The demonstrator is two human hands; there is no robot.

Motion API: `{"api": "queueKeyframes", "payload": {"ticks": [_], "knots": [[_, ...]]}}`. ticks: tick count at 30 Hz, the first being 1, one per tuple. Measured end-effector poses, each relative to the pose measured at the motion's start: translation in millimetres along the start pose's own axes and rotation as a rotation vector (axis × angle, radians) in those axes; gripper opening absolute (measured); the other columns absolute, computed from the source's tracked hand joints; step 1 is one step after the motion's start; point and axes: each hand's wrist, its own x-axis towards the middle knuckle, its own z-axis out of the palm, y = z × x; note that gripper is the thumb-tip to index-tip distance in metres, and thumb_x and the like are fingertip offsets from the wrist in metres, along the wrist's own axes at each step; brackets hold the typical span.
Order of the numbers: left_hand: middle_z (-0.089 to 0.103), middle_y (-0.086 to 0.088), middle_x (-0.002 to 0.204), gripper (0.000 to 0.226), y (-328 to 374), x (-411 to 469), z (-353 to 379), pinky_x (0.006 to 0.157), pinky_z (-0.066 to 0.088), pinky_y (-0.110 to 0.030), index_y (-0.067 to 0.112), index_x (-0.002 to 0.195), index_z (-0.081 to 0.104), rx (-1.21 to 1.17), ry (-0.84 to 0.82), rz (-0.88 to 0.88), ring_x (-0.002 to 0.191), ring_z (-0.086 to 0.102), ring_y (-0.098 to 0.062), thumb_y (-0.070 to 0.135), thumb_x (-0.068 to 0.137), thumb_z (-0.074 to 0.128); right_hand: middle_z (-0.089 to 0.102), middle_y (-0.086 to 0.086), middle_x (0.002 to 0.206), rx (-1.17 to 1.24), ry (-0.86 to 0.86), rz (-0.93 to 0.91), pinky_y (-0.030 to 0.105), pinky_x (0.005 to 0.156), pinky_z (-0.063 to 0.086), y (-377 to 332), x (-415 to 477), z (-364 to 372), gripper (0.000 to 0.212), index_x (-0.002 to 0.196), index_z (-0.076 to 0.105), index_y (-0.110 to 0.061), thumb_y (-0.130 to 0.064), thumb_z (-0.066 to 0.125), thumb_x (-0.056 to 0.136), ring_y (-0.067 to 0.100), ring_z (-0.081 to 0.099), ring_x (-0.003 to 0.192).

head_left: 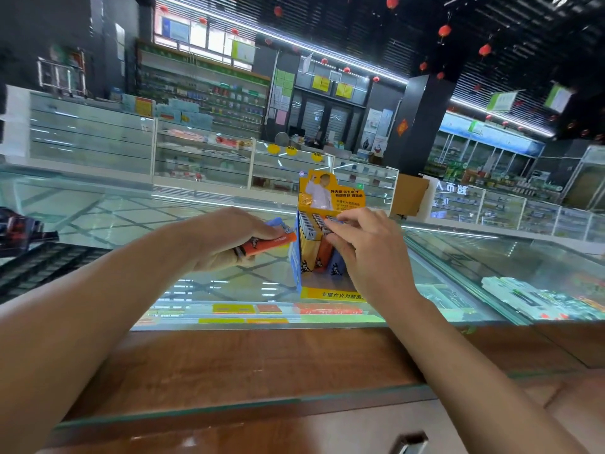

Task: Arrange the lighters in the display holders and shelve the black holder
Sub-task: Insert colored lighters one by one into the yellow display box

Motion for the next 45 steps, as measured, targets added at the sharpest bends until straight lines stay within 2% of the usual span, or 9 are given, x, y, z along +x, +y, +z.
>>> {"api": "queueKeyframes", "payload": {"ticks": [5, 16, 20, 24, 31, 34, 38, 40, 45], "knots": [[0.071, -0.011, 0.091, 0.031, 0, 2, -5, 0.051, 0.029, -0.021, -0.005, 0.118, 0.070, -0.099, -0.041, 0.009, 0.066, 0.045, -0.009, 0.015, 0.095, 0.072, 0.067, 0.001, 0.130, -0.016, -0.065, 0.036, 0.048, 0.096, 0.050, -4, -2, 1, 0.037, 0.137, 0.069, -0.017, -0.022, 0.069, 0.100, 0.026, 0.058, 0.115], [0.076, -0.004, 0.091, 0.019, 6, -2, 0, 0.053, 0.044, -0.019, 0.017, 0.110, 0.077, -0.041, 0.002, 0.154, 0.068, 0.059, -0.011, 0.015, 0.093, 0.069, 0.067, -0.008, 0.105, 0.232, 0.055, 0.061, 0.032, 0.084, 0.049, -23, -2, -17, 0.008, 0.111, 0.066, -0.018, -0.019, 0.060, 0.105, 0.014, 0.059, 0.103], [0.062, -0.004, 0.075, 0.007, 6, -3, -2, 0.038, 0.023, -0.017, 0.012, 0.096, 0.068, -0.086, -0.037, 0.223, 0.054, 0.044, -0.010, 0.008, 0.092, 0.072, 0.068, -0.010, 0.099, 0.384, 0.014, 0.029, 0.037, 0.078, 0.054, -31, -4, -19, 0.014, 0.113, 0.065, -0.020, -0.031, 0.062, 0.104, 0.010, 0.065, 0.092], [0.058, -0.010, 0.084, 0.022, 5, -2, -3, 0.039, 0.022, -0.017, 0.005, 0.106, 0.067, -0.114, -0.023, 0.261, 0.055, 0.038, -0.009, 0.010, 0.088, 0.078, 0.067, -0.018, 0.102, 0.527, -0.089, 0.110, 0.032, 0.076, 0.055, -37, -5, -22, 0.033, 0.117, 0.061, -0.026, -0.047, 0.073, 0.095, 0.011, 0.066, 0.090], [0.048, -0.013, 0.077, 0.052, 6, -5, 4, 0.047, 0.030, -0.021, 0.000, 0.105, 0.066, 0.029, 0.049, 0.417, 0.053, 0.037, -0.014, 0.030, 0.070, 0.089, 0.071, -0.013, 0.107, 0.589, -0.058, 0.200, 0.038, 0.077, 0.057, -31, -3, -20, 0.029, 0.127, 0.066, -0.028, -0.033, 0.072, 0.099, 0.012, 0.067, 0.092], [0.050, -0.013, 0.074, 0.048, 5, -6, 10, 0.054, 0.032, -0.027, 0.006, 0.096, 0.068, 0.069, 0.068, 0.441, 0.056, 0.037, -0.017, 0.037, 0.065, 0.090, 0.070, -0.015, 0.111, 0.579, -0.078, 0.198, 0.035, 0.084, 0.056, -33, -3, -20, 0.030, 0.127, 0.065, -0.032, -0.030, 0.073, 0.099, 0.009, 0.065, 0.101], [0.058, -0.008, 0.083, 0.029, 7, -4, 8, 0.048, 0.037, -0.019, 0.001, 0.109, 0.070, -0.044, 0.071, 0.397, 0.060, 0.043, -0.011, 0.025, 0.093, 0.075, 0.061, -0.013, 0.128, 0.523, 0.003, 0.176, 0.019, 0.089, 0.049, -29, -1, -25, 0.045, 0.145, 0.051, -0.038, -0.020, 0.062, 0.105, 0.004, 0.060, 0.109], [0.063, -0.006, 0.089, 0.024, 8, -5, 6, 0.052, 0.041, -0.019, 0.005, 0.110, 0.073, -0.079, 0.105, 0.315, 0.060, 0.048, -0.010, 0.025, 0.103, 0.063, 0.059, -0.011, 0.129, 0.500, 0.023, 0.203, 0.025, 0.092, 0.051, -24, 0, -26, 0.046, 0.147, 0.050, -0.035, -0.019, 0.061, 0.105, 0.006, 0.060, 0.111], [0.064, -0.003, 0.081, 0.023, 6, -1, 9, 0.057, 0.048, -0.022, 0.011, 0.103, 0.081, -0.070, 0.150, 0.196, 0.065, 0.054, -0.013, 0.021, 0.101, 0.061, 0.070, -0.019, 0.100, 0.603, 0.059, 0.339, 0.020, 0.083, 0.054, -23, 0, -28, 0.035, 0.117, 0.055, -0.036, -0.026, 0.079, 0.094, 0.001, 0.067, 0.096]]}}
